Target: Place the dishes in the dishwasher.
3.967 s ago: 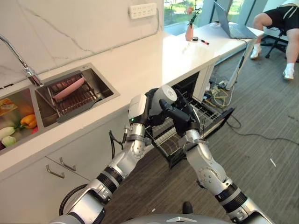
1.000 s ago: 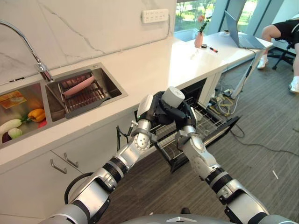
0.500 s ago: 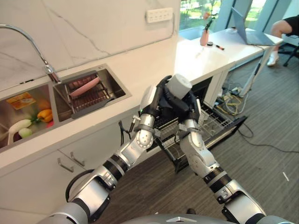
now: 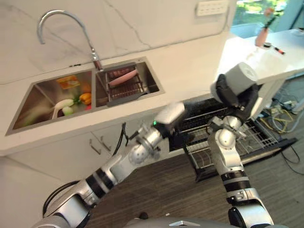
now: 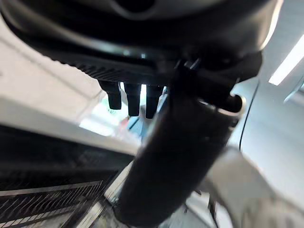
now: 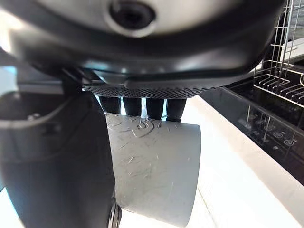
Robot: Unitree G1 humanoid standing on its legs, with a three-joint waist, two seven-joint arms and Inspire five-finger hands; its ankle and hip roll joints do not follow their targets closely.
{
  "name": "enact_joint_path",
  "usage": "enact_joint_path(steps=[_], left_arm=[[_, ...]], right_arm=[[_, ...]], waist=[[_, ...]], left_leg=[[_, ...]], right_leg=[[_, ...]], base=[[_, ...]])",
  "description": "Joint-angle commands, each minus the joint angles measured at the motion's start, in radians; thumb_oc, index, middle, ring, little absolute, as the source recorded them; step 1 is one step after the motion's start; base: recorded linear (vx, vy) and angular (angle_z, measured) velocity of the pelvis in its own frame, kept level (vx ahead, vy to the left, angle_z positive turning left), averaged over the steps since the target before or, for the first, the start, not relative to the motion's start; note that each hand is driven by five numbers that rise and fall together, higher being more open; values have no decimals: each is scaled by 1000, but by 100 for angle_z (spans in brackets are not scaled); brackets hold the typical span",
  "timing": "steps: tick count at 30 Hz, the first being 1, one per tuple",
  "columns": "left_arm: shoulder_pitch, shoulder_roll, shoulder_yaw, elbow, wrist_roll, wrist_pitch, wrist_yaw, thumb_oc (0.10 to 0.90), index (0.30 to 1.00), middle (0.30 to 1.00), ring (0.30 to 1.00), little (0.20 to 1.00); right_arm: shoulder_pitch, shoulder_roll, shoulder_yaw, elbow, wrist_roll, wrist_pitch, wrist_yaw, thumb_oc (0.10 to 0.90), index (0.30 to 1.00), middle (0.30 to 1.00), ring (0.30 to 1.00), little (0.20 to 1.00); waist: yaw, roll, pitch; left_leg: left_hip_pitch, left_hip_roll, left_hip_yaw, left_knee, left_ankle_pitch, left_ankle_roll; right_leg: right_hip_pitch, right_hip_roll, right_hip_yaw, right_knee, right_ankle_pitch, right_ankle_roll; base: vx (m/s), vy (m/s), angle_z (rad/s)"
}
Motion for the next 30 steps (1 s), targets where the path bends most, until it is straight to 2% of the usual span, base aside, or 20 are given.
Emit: enact_joint_path(steps=[1,2,3,5,6,8,10,12,14,15,20,24,30], left_arm=[[-27,58,51,-60,-44,-115,22,800,900,900,900,900],[79,70,98,-27,-170,-102,2,800,900,900,900,900],[84,71,102,-31,-173,-100,-2,800,900,900,900,900],[180,70,169,8,-307,-83,-24,800,900,900,900,900],[216,86,193,12,-317,-81,-28,800,900,900,900,900],[283,111,220,50,-331,-62,-68,800,900,900,900,900],[363,108,268,115,-374,-47,-104,800,900,900,900,900],[414,114,298,172,-392,-45,-122,800,900,900,900,900],[456,122,318,278,-332,-39,-131,800,900,900,900,900],[454,120,317,281,-330,-41,-130,800,900,900,900,900],[506,69,388,488,-220,-36,-95,800,900,900,900,900],[508,37,413,633,-105,-65,-36,800,900,900,900,900],[501,-20,439,814,-74,-42,31,800,900,900,900,900]], right_arm=[[-119,-5,-32,-99,16,-135,45,400,300,300,300,300],[-80,-30,-26,-89,49,-130,95,400,300,300,300,300],[-78,-30,-23,-89,51,-131,97,400,300,300,300,300],[-29,-54,-1,-73,103,-116,173,400,300,300,300,300],[-8,-52,29,-52,174,-115,221,400,300,300,300,300],[51,-84,67,-33,236,-63,320,400,300,300,300,300],[83,-138,79,7,190,-15,375,400,300,300,300,300],[77,-179,78,98,155,4,390,400,300,300,300,300],[82,-200,81,161,195,9,430,400,300,300,300,300],[81,-201,80,163,196,8,431,400,300,300,300,300],[101,-242,21,292,107,11,414,400,300,300,300,300],[98,-281,14,422,-40,38,377,400,300,300,300,300],[24,-281,71,669,-63,88,391,400,300,300,300,300]], waist=[[6,-117,-10],[12,-122,-5],[7,-122,-12],[18,-128,-2],[18,-133,-5],[26,-141,-1],[32,-147,-2],[41,-153,2],[47,-159,10],[44,-161,9],[65,-163,24],[72,-162,32],[76,-152,35]], left_leg=[[41,-16,21,3,-79,9],[35,-20,15,3,-71,7],[34,-20,14,3,-75,8],[29,-18,15,3,-71,4],[25,-17,15,3,-68,2],[24,-10,19,3,-72,-4],[14,-13,15,3,-63,-7],[4,-10,6,3,-57,-11],[-10,-2,1,3,-53,-21],[-17,-7,-3,3,-46,-18],[-35,6,-18,3,-41,-31],[-44,8,-17,3,-35,-33],[-47,6,-4,3,-30,-36]], right_leg=[[38,-29,11,19,-53,24],[39,-33,-1,22,-48,21],[41,-32,-1,18,-52,24],[41,-34,-10,19,-49,22],[41,-36,-15,19,-48,22],[45,-35,-24,21,-53,22],[46,-39,-38,19,-47,23],[49,-40,-51,18,-46,24],[48,-37,-64,18,-51,25],[44,-41,-67,17,-46,26],[44,-30,-91,15,-57,22],[35,-29,-90,12,-55,23],[34,-35,-91,12,-53,23]], base=[[-35,22,27],[-8,14,15],[5,5,11],[-12,5,8],[-45,15,8],[-18,-6,11],[-25,-2,14],[-25,-9,11],[-39,-7,32],[-26,-12,29],[-23,-24,15],[-39,-6,13],[0,0,0]])
